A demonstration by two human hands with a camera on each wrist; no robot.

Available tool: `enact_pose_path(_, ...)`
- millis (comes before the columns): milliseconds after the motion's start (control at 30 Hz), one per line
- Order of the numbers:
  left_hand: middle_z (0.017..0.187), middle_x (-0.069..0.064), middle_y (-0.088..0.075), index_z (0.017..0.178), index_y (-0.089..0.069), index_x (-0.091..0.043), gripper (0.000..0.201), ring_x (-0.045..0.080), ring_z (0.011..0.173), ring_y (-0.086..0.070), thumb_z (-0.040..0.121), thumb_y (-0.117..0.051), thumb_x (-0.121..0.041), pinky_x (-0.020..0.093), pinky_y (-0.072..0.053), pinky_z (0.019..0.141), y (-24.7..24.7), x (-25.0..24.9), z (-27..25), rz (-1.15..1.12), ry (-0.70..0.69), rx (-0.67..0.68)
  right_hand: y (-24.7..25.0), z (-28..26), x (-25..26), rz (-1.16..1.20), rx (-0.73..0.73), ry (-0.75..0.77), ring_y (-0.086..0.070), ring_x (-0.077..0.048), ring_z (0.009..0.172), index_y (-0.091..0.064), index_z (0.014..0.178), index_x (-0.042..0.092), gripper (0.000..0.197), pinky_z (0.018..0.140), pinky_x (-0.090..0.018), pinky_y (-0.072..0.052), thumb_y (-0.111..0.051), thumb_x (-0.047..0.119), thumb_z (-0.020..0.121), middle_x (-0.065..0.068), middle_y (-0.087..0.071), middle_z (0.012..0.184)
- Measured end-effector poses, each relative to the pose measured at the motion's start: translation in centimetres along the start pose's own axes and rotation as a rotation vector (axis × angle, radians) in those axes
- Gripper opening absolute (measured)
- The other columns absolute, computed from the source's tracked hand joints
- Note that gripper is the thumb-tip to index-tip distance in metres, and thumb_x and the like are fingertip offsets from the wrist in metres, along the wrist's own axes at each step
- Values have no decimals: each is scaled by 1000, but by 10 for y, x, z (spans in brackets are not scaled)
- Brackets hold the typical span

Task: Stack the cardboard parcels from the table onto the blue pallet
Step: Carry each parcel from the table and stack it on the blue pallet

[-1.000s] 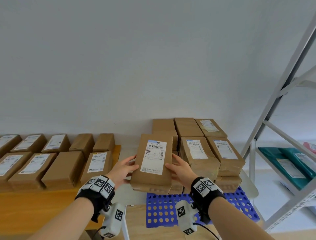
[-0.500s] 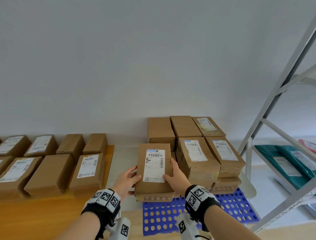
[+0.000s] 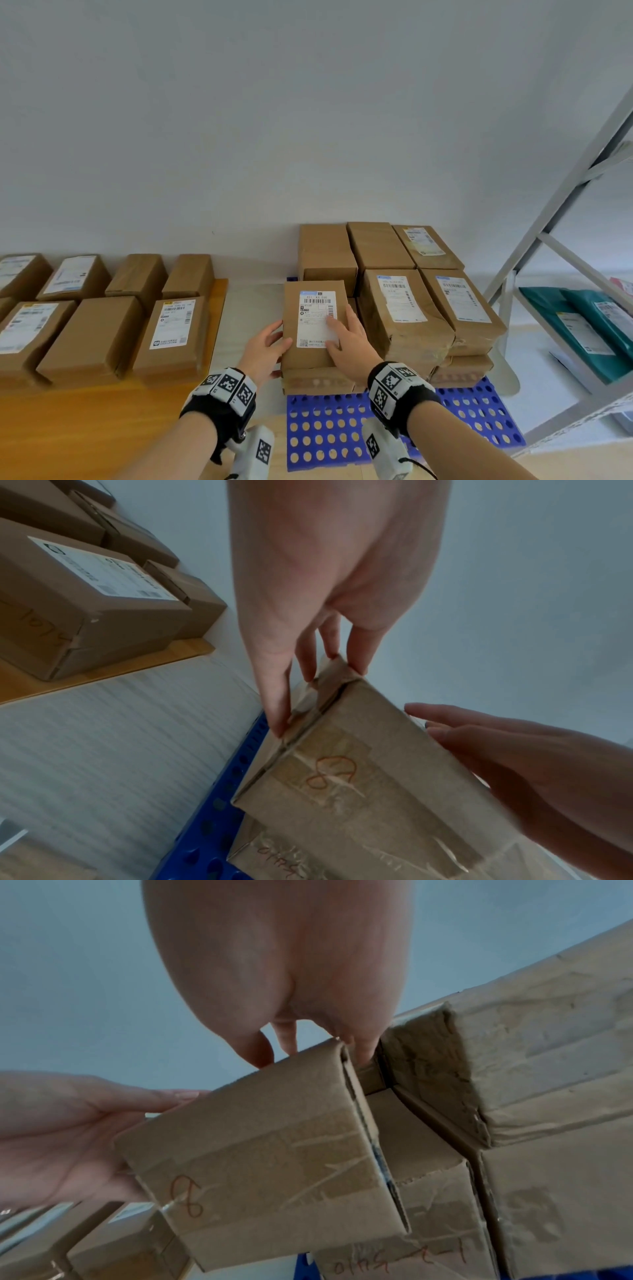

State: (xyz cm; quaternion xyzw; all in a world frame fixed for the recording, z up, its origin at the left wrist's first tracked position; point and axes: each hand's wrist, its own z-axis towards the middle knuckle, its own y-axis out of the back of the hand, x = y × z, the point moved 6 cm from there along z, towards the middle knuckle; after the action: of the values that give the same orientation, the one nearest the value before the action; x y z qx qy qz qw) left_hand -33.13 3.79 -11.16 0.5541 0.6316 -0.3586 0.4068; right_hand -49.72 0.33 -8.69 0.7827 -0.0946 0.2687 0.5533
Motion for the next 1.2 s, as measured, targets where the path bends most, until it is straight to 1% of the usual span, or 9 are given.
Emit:
enact_pose_path(133,135,3,-50,142,-35,-23,51,24,112,-54,95,-52,-15,31,-50,69,-8,-5,1,-7,-19,6,1,-3,3,-228,4,91,10,-19,146,-14,150,30,61,117,-38,7,-40,44,97,-2,9,159)
enact_pose_path(267,120,0,-54,142,-36,-20,48,21,103,-56,96,-49,-12,26,-49,59,-20,-9,3,-17,-31,52,1,-9,-1,-301,51,105,9,-18,146,-13,150,35,75,115,-38,11,-44,63,88,0,7,159)
enact_pose_path(367,121,0,-55,141,-37,-19,49,14,93,-56,95,-51,-9,26,-48,57,-29,-12,7,-17,-41,65,9,-12,-8,-351,59,102,9,-18,146,-13,149,36,81,116,-41,11,-51,63,83,0,5,159)
enact_pose_path(500,137,5,-49,142,-36,-19,57,13,92,-56,91,-52,1,28,-50,61,-37,-11,16,-4,-27,75,21,-11,-20,-338,-16,64,2,-17,146,-20,147,35,72,117,-42,8,-53,55,86,0,-5,158)
enact_pose_path(600,136,6,-49,141,-37,-18,58,20,103,-54,90,-52,5,33,-53,68,-43,-12,21,-7,-32,81,27,-11,-27,-320,-34,22,1,-19,146,-23,146,37,69,117,-44,8,-53,54,86,-1,-7,158)
enact_pose_path(733,125,3,-52,140,-38,-18,57,23,107,-54,91,-50,7,41,-53,79,-50,-13,23,-52,-21,103,31,-9,-37,-304,-37,-35,6,-25,146,-23,144,41,70,116,-51,7,-54,58,83,-2,-1,158)
enact_pose_path(833,135,4,-49,141,-37,-20,58,25,112,-52,91,-50,6,47,-51,89,-52,-12,26,-53,-15,105,31,-8,-43,-269,-40,-68,5,-29,145,-22,144,41,74,117,-52,3,-55,60,81,-4,1,158)
enact_pose_path(1000,141,3,-45,143,-34,-19,60,28,120,-49,90,-51,5,45,-51,86,-55,-9,30,-65,-2,78,30,-8,-49,-221,-71,-69,2,-28,146,-23,145,39,73,119,-48,1,-56,57,82,-6,0,158)
enact_pose_path(1200,139,4,-48,140,-38,-17,54,27,118,-49,92,-49,5,42,-49,86,-61,-15,28,-33,1,60,32,-6,-56,-162,-82,-53,1,-25,146,-22,146,36,72,119,-41,2,-56,51,85,-6,1,158)
